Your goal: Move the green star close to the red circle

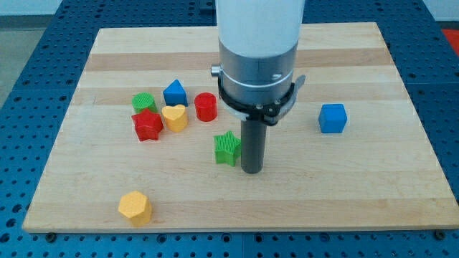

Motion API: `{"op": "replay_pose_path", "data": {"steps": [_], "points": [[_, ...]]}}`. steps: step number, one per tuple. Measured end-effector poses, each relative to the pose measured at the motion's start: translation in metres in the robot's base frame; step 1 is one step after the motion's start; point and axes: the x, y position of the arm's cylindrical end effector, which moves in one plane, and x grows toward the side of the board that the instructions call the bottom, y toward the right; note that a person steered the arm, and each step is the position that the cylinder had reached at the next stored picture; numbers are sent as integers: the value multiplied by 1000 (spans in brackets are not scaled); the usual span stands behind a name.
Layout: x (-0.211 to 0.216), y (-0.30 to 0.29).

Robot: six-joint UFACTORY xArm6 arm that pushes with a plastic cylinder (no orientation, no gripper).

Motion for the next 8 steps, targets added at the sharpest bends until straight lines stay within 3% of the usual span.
{"op": "replay_pose_path", "data": {"steps": [2, 6, 7, 8], "points": [[12, -15], [-43, -28], [-45, -20], [-21, -22]]}}
